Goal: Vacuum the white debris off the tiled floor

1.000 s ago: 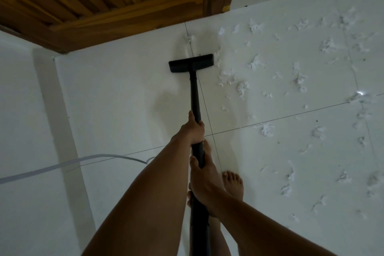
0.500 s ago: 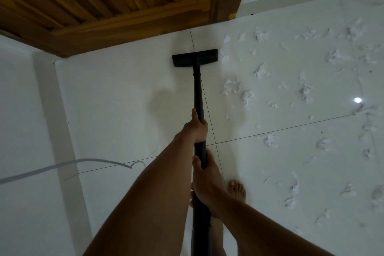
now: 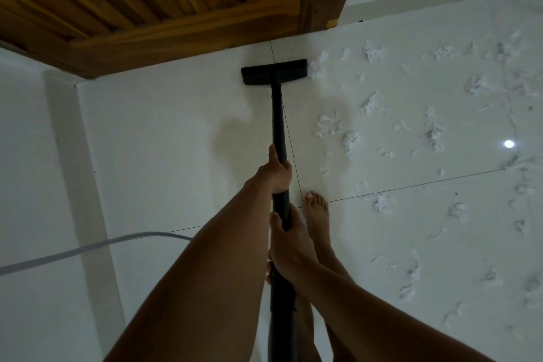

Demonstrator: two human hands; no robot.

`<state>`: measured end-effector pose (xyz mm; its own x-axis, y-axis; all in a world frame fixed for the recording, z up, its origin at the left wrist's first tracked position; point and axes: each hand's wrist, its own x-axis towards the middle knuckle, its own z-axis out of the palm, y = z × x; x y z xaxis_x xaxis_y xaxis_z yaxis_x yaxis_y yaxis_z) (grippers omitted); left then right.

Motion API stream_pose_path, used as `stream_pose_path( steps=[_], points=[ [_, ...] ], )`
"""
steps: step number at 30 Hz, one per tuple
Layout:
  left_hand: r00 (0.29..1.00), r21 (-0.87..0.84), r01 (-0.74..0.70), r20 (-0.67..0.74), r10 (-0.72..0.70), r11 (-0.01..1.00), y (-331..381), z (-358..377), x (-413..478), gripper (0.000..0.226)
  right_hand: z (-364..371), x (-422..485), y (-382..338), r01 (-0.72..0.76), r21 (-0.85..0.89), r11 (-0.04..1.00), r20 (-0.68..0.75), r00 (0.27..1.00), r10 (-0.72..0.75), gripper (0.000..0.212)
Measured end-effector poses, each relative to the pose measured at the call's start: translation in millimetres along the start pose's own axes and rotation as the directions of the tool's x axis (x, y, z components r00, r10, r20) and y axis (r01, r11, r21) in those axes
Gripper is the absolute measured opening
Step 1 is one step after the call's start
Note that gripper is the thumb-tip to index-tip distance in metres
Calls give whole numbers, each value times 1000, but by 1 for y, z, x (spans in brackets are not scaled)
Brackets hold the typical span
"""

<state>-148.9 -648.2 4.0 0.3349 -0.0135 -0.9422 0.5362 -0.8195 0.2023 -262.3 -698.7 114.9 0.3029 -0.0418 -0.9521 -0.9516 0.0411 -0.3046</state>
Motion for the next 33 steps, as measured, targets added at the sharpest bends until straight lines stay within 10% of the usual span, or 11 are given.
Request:
stream_pose_path(
  steps=[33],
  points=[
    [993,-96,111,49,-107,989,22,-15,-68,69,-22,-74,-44,-64,-91,994,6,998,65,39]
  ],
)
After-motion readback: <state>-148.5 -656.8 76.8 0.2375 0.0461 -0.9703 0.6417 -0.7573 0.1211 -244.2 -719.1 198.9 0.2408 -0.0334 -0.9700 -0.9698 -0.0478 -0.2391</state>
